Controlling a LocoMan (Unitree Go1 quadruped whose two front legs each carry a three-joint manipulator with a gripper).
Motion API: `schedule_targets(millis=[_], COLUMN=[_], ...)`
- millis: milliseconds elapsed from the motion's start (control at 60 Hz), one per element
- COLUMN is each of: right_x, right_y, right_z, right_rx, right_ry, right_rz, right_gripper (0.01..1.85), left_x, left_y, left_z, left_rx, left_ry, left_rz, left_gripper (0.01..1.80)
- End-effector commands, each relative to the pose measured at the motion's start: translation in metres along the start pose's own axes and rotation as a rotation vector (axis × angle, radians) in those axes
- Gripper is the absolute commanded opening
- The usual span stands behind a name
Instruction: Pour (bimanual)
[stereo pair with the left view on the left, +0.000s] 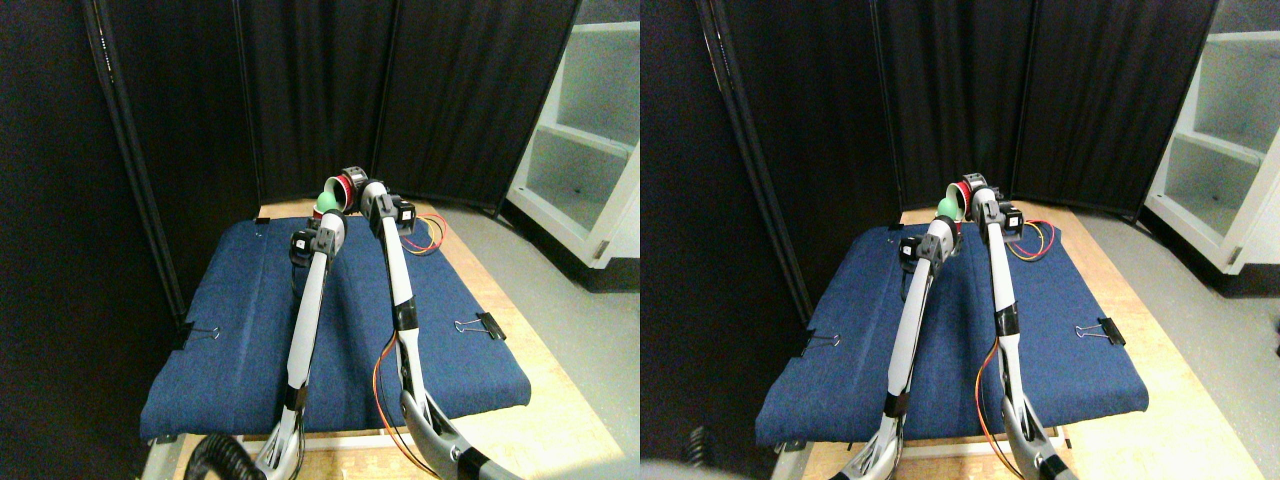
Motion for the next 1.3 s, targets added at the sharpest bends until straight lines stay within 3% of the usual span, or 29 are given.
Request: schedule_targets(millis=[17, 233, 417, 650, 817, 917, 1117, 1167, 1300], right_x=[-0.001, -0.003, -0.002, -0.005, -0.005, -0.006, -0.008, -0.01, -0.013], right_y=[0.001, 0.003, -0.008, -0.018, -0.02, -0.02, -0.024, -0.025, -0.03], right_z=[0.005, 0.006, 0.005, 0.005, 0.005, 0.004, 0.004, 0.003, -0.002], right_rx=[-0.033, -0.094, 0.045, 0.022, -0.039, -0.027, 0.312, 0.423, 0.607], right_ry=[-0.03, -0.022, -0.002, -0.023, -0.042, -0.052, -0.099, -0.11, -0.135], right_rz=[0.015, -0.008, -0.107, -0.145, -0.132, -0.166, -0.355, -0.439, -0.484], right_gripper=[0.33, 0.33, 0.33, 0.33, 0.33, 0.33, 0.33, 0.33, 0.33], left_x=[0.0, 0.001, 0.001, -0.001, 0.0, -0.002, -0.003, -0.003, -0.005], left_y=[-0.009, -0.009, -0.008, -0.006, -0.005, -0.006, -0.007, -0.007, -0.007], left_z=[-0.002, -0.003, -0.001, 0.0, -0.001, -0.002, -0.002, -0.002, -0.001], left_rx=[-0.014, -0.003, -0.001, 0.003, 0.028, 0.015, 0.006, 0.006, -0.003], left_ry=[-0.011, -0.017, -0.011, -0.009, -0.002, -0.006, 0.0, 0.005, 0.014], left_rz=[-0.028, -0.029, -0.035, -0.043, -0.042, -0.033, -0.04, -0.044, -0.048], left_gripper=[0.33, 0.33, 0.33, 0.33, 0.33, 0.33, 0.33, 0.33, 0.33])
